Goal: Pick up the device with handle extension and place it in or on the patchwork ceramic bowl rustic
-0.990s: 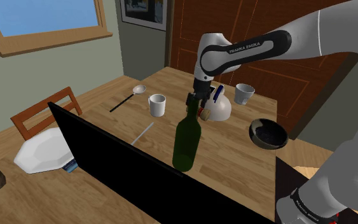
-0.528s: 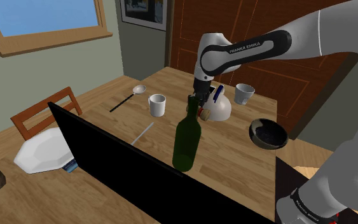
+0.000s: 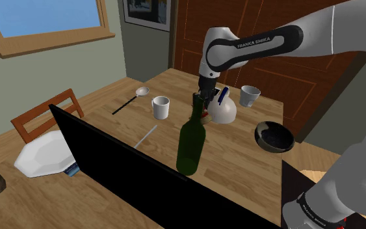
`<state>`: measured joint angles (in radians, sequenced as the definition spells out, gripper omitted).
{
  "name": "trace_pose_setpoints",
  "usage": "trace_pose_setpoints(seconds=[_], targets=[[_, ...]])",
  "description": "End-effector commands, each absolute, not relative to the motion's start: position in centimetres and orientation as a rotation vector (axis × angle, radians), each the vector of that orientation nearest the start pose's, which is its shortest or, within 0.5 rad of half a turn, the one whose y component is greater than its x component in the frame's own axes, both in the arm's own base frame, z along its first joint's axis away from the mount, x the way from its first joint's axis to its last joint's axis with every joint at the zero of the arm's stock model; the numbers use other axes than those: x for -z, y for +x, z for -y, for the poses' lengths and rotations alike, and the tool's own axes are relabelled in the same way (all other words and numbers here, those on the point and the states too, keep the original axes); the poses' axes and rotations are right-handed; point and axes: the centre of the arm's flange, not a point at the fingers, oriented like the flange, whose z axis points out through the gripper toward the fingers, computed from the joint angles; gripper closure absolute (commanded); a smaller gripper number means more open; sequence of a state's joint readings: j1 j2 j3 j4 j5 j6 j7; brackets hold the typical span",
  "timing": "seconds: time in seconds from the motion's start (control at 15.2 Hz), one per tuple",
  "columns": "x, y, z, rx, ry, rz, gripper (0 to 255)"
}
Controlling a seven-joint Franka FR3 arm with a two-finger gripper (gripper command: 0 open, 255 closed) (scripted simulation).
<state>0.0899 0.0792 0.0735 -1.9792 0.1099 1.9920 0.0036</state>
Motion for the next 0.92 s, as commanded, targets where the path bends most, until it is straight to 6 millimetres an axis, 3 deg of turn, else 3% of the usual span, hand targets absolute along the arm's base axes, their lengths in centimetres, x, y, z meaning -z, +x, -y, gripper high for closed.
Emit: trace_pose_setpoints(seconds=[0.0, 0.86], targets=[[-43.3, 55.7, -9.9, -0.114, -3.036, 0.169, 255], [-50.1, 55.7, -9.9, -0.114, -3.036, 0.169, 255]])
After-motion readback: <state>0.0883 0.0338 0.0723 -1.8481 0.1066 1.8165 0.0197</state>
